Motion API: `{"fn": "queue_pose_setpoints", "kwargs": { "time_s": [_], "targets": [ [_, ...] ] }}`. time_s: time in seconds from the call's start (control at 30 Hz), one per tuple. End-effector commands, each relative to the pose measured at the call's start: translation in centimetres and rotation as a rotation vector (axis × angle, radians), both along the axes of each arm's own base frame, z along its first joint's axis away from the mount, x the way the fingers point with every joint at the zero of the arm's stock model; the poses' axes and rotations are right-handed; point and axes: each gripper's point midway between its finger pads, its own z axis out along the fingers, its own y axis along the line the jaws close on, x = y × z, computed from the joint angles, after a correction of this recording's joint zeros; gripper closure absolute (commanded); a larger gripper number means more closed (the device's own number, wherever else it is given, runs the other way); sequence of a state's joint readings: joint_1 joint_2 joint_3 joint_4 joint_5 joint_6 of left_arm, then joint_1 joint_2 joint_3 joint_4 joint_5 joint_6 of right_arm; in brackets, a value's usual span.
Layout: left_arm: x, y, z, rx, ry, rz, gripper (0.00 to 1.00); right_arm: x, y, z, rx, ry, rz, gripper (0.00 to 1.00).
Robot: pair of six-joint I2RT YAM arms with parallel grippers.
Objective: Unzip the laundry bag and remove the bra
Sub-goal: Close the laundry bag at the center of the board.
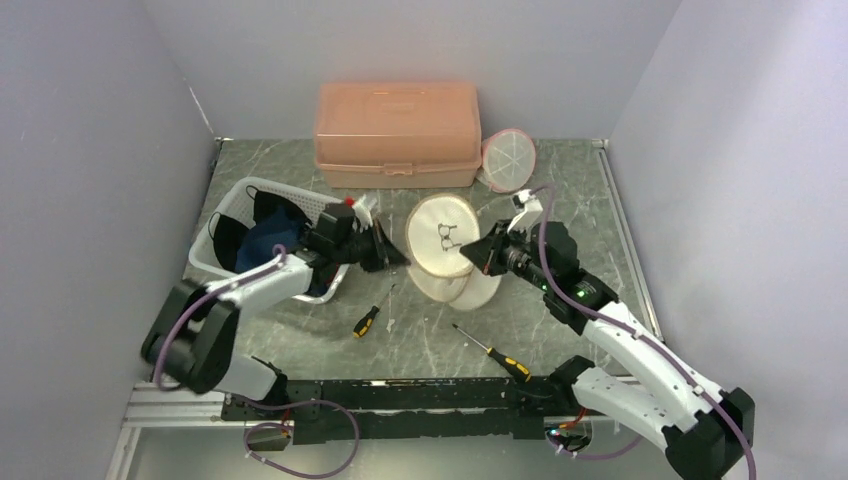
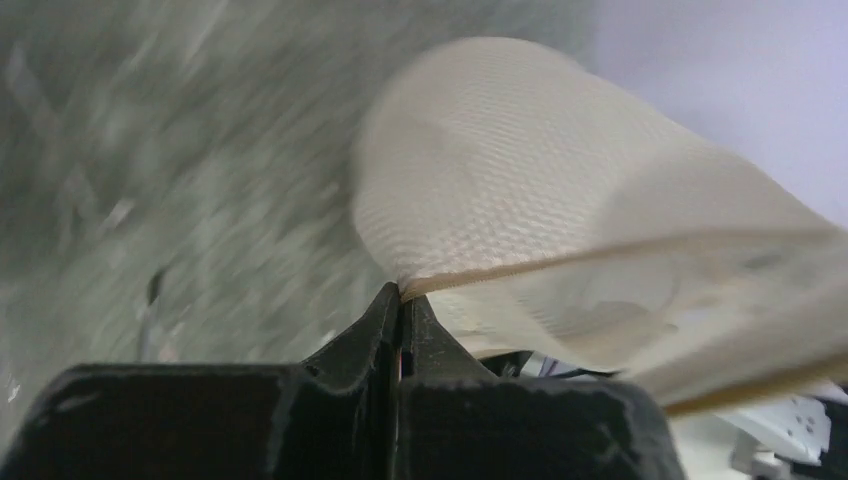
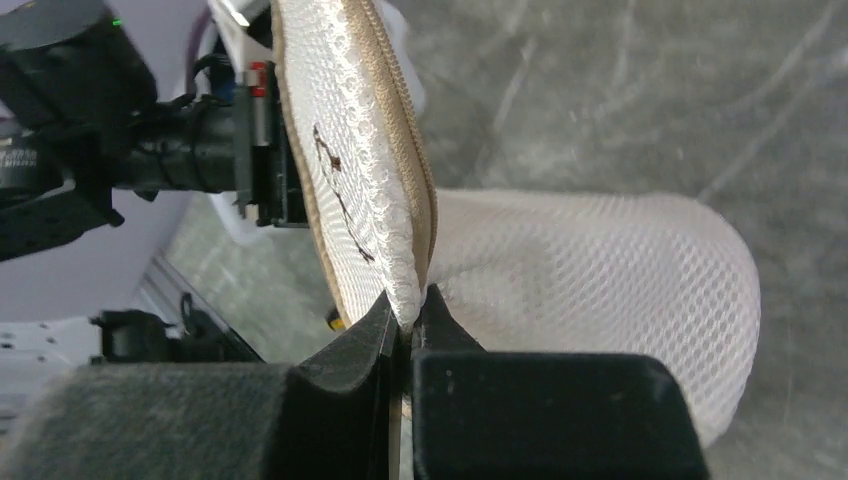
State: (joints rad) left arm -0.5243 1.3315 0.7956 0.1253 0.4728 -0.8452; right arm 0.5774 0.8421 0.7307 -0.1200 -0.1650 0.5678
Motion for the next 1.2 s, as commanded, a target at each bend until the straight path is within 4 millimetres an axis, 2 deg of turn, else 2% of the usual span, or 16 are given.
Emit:
{"fn": "queue_pose_setpoints", "kwargs": {
  "time_s": [0.0, 0.1, 0.17, 0.3, 0.43, 0.5, 0.6, 0.67, 0.77, 0.93, 1.17],
  "targets": [
    [0.3, -0.8, 0.1, -0.082, 0.068, -0.031, 0.97, 0.5, -0.2, 0.5, 0.006, -0.033, -0.023, 1.0],
    [1.1, -1.0, 3.2, -0.08, -0.035, -0.037, 0.97, 0.5, -0.9, 1.7, -0.008, -0.078, -0.041, 1.0],
    [1.6, -0.4, 3.2, -0.04, -0.058, 0.0, 0.97, 0.6, -1.3, 0.9, -0.033, -0.07, -0.06, 1.0],
    [1.1, 1.2, -1.0, 0.053, 0.018, 0.063, 0.97, 0.5, -1.2, -3.6, -0.054, 0.017, -0.061, 1.0],
    [0.1, 1.8, -4.7, 0.088, 0.104, 0.073, 0.95, -0.2, -0.4, -7.3, -0.043, 0.096, -0.02, 1.0],
    [-0.4, 1.9, -5.5, 0.094, 0.123, 0.07, 0.83, -0.3, 0.0, -8.5, -0.039, 0.114, -0.005, 1.0],
    [-0.8, 2.5, -5.3, 0.108, 0.109, 0.078, 0.57, -0.5, 0.3, -10.1, -0.052, 0.145, 0.019, 1.0],
    [-1.0, 2.9, -5.0, 0.125, 0.093, 0.085, 0.49, -0.6, 0.5, -10.7, -0.055, 0.159, 0.031, 1.0],
    [-1.1, 3.5, -4.5, 0.145, 0.067, 0.095, 0.49, -1.1, 1.2, -10.8, -0.037, 0.161, 0.079, 1.0],
    [-1.5, 3.6, -4.9, 0.16, 0.078, 0.082, 0.51, -2.2, 3.4, -10.1, 0.026, 0.148, 0.225, 1.0],
    [-1.6, 3.7, -5.3, 0.164, 0.09, 0.09, 0.52, -1.4, 3.9, -12.9, -0.019, 0.281, 0.21, 1.0]
  ]
}}
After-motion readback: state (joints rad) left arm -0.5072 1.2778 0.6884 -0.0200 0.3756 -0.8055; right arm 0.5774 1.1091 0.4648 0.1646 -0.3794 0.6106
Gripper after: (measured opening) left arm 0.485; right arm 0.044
